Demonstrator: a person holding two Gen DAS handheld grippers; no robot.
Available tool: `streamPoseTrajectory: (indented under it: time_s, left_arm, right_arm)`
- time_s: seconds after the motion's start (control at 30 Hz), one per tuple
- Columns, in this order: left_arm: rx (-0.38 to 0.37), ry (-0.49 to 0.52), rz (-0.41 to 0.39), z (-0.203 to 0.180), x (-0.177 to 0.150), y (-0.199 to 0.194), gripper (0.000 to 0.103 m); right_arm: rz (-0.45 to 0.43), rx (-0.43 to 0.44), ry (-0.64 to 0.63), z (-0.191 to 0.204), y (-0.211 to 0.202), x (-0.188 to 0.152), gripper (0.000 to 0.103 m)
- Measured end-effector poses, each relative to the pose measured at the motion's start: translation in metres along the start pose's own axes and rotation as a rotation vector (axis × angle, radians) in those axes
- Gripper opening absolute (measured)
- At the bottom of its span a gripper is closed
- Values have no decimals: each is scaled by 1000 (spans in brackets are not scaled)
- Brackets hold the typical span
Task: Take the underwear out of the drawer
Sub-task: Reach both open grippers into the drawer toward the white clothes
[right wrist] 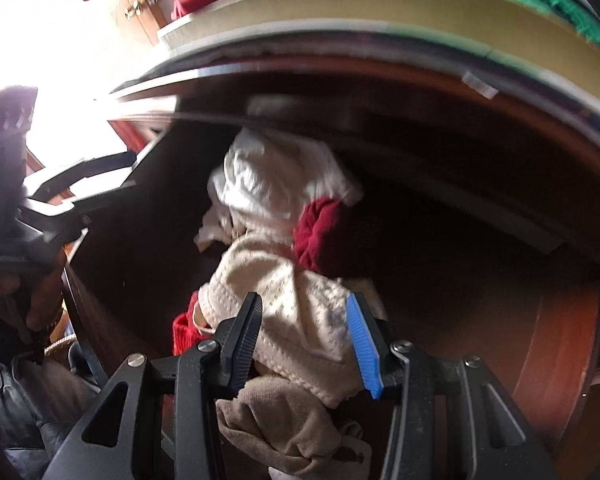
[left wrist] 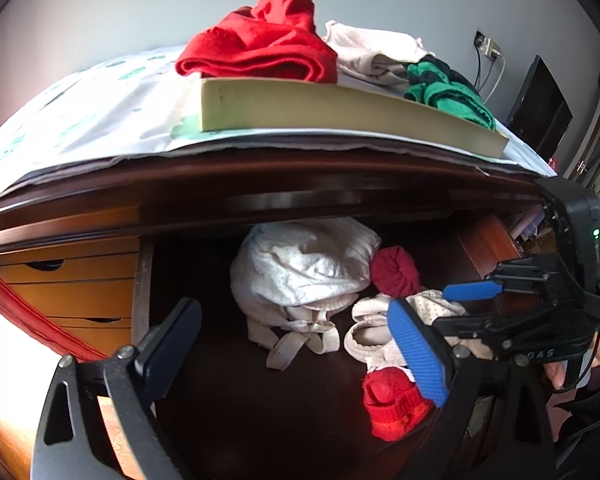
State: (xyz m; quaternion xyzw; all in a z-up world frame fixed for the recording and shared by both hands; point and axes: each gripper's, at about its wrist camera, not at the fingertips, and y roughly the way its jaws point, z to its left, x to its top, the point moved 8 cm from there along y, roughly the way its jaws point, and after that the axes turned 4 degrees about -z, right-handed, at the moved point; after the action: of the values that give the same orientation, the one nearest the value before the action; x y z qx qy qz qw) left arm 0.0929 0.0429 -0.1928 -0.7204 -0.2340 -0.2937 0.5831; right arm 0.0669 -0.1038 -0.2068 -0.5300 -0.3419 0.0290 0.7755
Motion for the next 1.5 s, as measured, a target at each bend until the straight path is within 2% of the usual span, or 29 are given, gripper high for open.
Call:
streamPoseTrajectory:
  time_s: [0.17,0.2,0.23,0.27,0.3,0.43,0.5,0.57,0.63,0.77,0.87,0.9,0.93,0.97,1.0,1.03,1.2,1.37,1.4,1.43,1.5]
  left_arm:
    - [-16,-9,14,-1,-1,1,96]
    - [-16,-8,15,-2,-1,0,96]
    - [-16,-5,14,-2,0,0,96]
    - [-16,0,14,-4,1,-1,96]
    - [-17,5,13,-5,2,-1,96]
    - [-13,25,13,-10,8,-1,96]
    - [3,30,21,-9,9,0,96]
    - [8,21,33,-7,8,3,96]
    - [9,9,45,-5,8,6,96]
    - [16,1,63,-3,9,11,96]
    - [22,16,60,-5,12,13,96]
    - [19,19,67,-5,12,15,96]
    - [18,20,74,-6,13,16,96]
    - [15,20,77,-7,14,17,96]
    - [10,22,79,-8,14,19,96]
    - [8,26,84,-8,15,20,96]
    - [6,42,127,-12,12,32,96]
    - [8,10,179,-13,13,47,96]
    - [23,0,193,-12,13,51,96]
    - [37,-7,203,-11,12,54,96]
    - [51,-26,225,-9,11,60,95]
  right_arm:
    - [77,8,-14,1,15,-8,47]
    - [77,6,-21,2,15,-8,39]
    - [72,3,-34,3,15,-8,25]
    - [59,1,-49,5,14,-8,20]
    - [42,9,-58,7,12,-7,10]
    - [-27,23,-61,7,1,-6,5]
    - [-86,34,-48,7,-10,-2,5]
    - [-156,84,-7,6,-25,1,4]
    - [-184,78,27,-2,-36,0,5]
    - [-137,-72,14,-27,-40,-6,5]
    - [-100,-67,52,-36,-38,-6,7]
    - [-84,-62,53,-35,-37,-5,13]
    - [-64,-60,36,-32,-33,-5,29]
    - [-55,-65,20,-28,-29,-4,40]
    - [-48,-64,8,-25,-27,-3,58]
    - [-45,-58,-5,-21,-25,-3,63]
    - [18,-51,-18,-15,-5,-8,63]
    - [77,-22,76,-31,3,-11,63]
    - [74,-22,79,-31,3,-10,55]
    - [66,-30,72,-30,2,-10,43]
    - [59,-48,50,-28,1,-11,34]
